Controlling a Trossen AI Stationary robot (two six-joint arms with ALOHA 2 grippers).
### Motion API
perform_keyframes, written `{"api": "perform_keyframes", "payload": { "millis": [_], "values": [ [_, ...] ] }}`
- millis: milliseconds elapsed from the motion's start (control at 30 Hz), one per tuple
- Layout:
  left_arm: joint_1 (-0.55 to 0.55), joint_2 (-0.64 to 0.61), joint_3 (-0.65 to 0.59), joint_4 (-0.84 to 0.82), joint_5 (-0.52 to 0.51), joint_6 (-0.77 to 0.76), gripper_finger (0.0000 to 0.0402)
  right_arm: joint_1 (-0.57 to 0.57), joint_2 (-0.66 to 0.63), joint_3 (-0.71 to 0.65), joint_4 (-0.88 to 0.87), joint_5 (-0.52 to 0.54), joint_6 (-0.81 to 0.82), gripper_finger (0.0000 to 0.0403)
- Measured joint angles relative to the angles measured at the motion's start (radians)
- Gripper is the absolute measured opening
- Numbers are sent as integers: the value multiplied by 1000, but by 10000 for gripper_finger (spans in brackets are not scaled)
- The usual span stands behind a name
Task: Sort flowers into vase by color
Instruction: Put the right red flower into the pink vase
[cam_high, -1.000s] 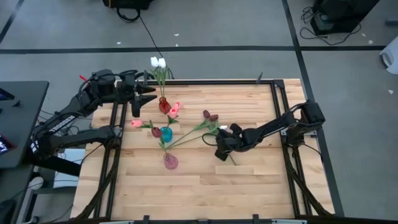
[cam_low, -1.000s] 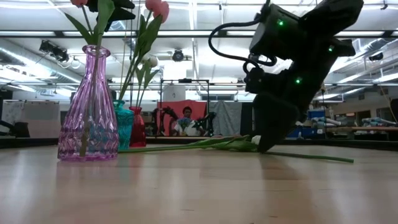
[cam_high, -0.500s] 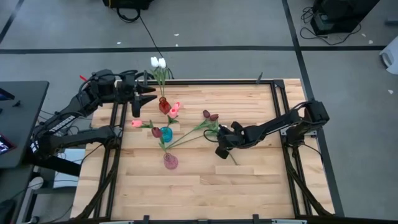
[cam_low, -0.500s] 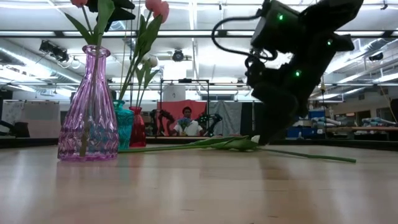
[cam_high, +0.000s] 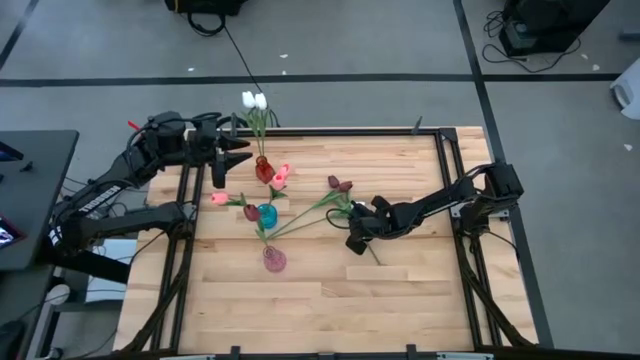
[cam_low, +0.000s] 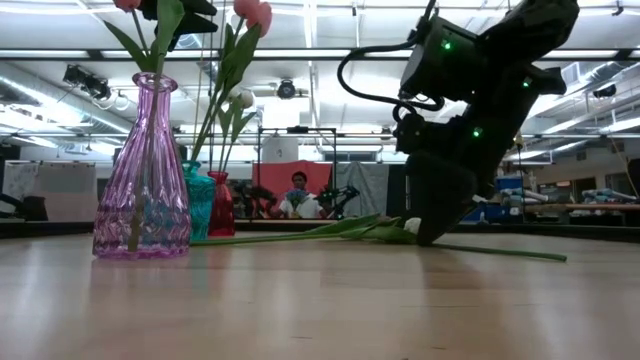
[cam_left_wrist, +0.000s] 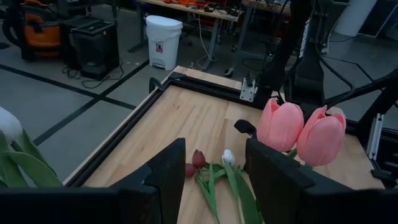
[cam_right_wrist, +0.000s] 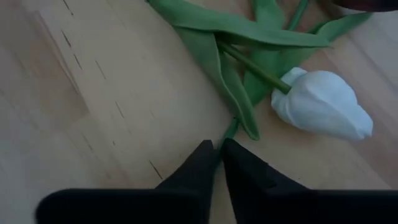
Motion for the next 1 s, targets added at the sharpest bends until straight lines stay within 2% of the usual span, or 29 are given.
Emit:
{"api": "perform_keyframes", "payload": {
  "millis": [133,333,500,800,1000],
  "values": [
    [0,0,0,0,0,0,172,-5,-1,1,-7,-8,-50,10],
    [0,-3,6,39,13,-14,172,-46,-61,-6,-36,-49,-118,6],
    [-6,-8,88,63,-18,-23,172,-61,-177,-4,-42,-46,-152,5],
    [-161,-5,124,56,-137,1,172,-34,-413,-4,-38,-5,-198,2],
    [-222,3,100,50,-162,-7,172,-24,-455,-3,-37,12,-197,6]
  ]
}}
